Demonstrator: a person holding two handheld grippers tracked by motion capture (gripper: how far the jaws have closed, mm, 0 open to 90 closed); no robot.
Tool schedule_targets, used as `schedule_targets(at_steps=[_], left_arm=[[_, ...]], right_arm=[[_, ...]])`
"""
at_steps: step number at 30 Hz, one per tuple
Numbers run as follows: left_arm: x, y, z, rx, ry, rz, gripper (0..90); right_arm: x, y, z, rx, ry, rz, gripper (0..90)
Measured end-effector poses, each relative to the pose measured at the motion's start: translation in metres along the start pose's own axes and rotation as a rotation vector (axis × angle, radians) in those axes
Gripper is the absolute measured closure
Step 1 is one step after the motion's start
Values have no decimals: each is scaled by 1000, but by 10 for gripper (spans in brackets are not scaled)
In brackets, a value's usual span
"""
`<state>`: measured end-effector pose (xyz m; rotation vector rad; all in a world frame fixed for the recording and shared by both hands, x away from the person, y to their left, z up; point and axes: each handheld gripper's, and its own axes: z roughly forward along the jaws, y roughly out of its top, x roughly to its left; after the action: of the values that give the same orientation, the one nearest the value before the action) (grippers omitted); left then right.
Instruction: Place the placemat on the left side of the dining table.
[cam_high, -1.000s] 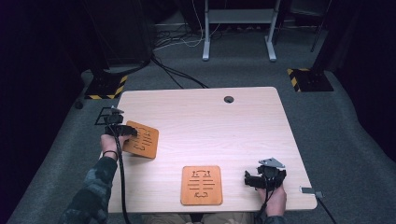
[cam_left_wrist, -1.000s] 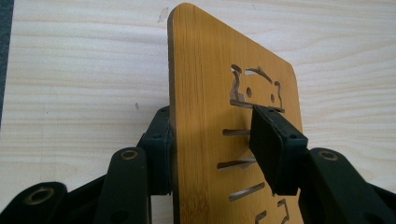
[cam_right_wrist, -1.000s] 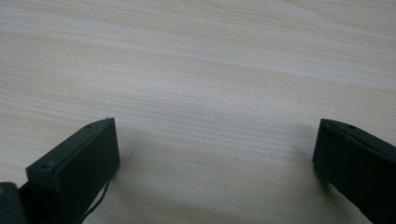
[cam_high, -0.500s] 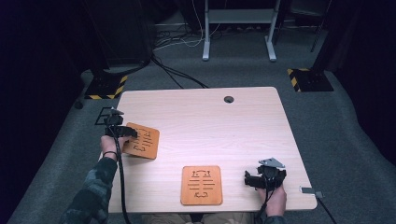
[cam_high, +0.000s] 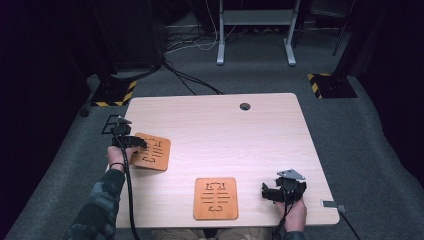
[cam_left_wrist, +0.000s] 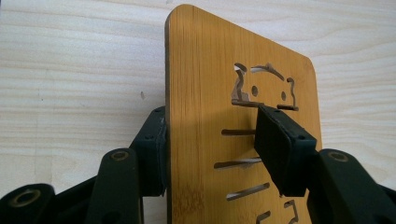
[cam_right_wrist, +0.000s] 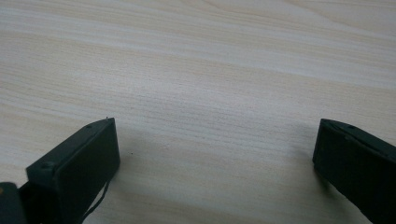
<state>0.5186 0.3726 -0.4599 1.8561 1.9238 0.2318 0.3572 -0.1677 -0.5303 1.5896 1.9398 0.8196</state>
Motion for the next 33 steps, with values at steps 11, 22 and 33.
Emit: schedule_targets(at_steps=[11, 22, 33], left_arm=[[10, -6, 7, 13, -19, -23, 450], [11, -6, 11, 15, -36, -22, 446], [13, -11, 18, 27, 6, 10, 473]], right_arm=[[0, 0, 0, -1, -1, 0, 0], [0, 0, 0, -3, -2, 3, 0], [0, 0, 0, -3, -2, 4, 0]])
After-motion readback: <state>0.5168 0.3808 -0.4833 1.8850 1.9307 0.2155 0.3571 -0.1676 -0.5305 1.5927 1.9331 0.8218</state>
